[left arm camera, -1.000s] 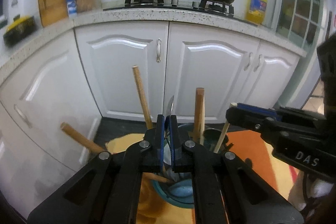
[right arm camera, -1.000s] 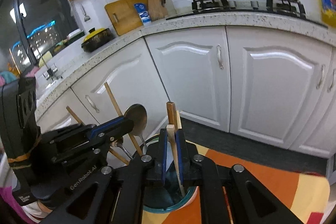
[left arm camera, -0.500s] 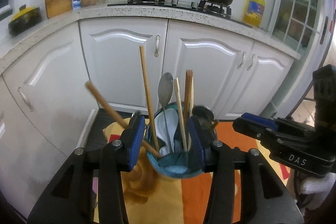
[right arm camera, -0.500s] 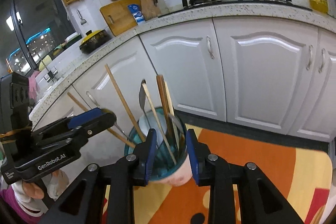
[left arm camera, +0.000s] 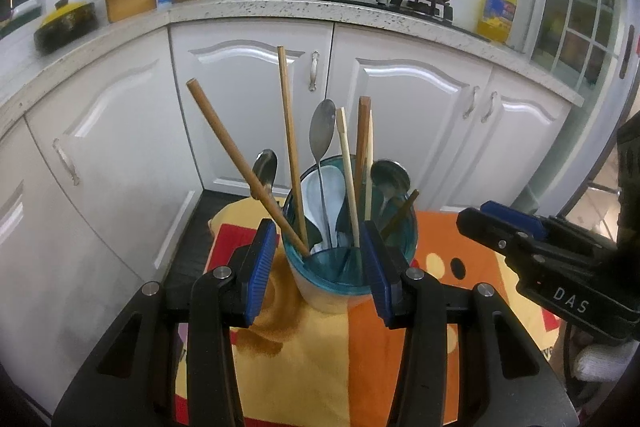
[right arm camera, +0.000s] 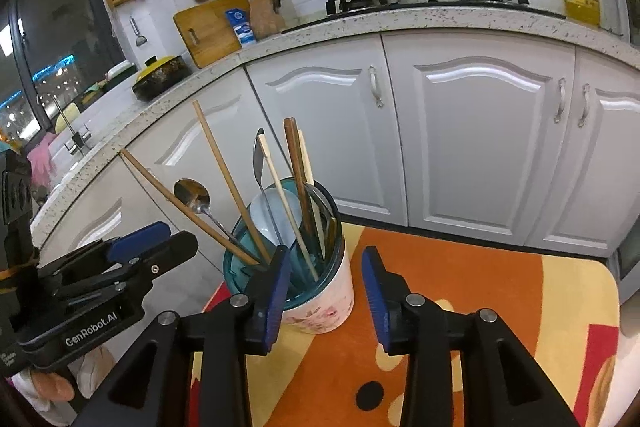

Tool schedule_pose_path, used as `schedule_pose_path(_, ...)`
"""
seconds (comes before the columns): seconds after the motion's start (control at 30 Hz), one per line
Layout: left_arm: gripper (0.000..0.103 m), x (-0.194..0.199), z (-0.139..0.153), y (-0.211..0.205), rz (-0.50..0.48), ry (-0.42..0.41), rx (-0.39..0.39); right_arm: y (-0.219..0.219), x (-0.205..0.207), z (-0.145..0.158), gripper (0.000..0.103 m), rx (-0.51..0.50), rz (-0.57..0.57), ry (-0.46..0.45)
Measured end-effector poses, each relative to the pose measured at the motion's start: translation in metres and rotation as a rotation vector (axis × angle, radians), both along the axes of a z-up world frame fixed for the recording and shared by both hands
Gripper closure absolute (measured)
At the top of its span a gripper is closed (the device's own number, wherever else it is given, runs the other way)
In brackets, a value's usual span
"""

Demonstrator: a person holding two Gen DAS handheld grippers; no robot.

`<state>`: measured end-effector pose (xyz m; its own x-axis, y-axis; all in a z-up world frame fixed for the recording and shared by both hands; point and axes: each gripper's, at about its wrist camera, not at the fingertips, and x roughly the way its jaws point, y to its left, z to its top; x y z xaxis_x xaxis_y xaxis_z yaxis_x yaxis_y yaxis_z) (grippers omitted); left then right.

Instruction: Organize utensils

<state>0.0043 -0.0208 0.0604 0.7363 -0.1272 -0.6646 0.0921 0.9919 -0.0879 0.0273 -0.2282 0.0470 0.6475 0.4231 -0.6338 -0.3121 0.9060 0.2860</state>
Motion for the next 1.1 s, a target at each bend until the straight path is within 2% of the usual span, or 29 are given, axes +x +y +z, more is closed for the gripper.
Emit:
schedule_pose_path(0.5, 0.061, -0.017, 0.012, 0.000, 0.032, -0.044, 0.032, 0.013, -0.016, 0.012, 0.062, -0.053, -0.008, -0.052)
schedule_pose_path(1.1, 0.061, -0.025, 0.022, 0.004, 0.051, -0.071, 0.039, 0.016, -0.017, 0.020, 0.058, -0.059, 0.001, -0.066)
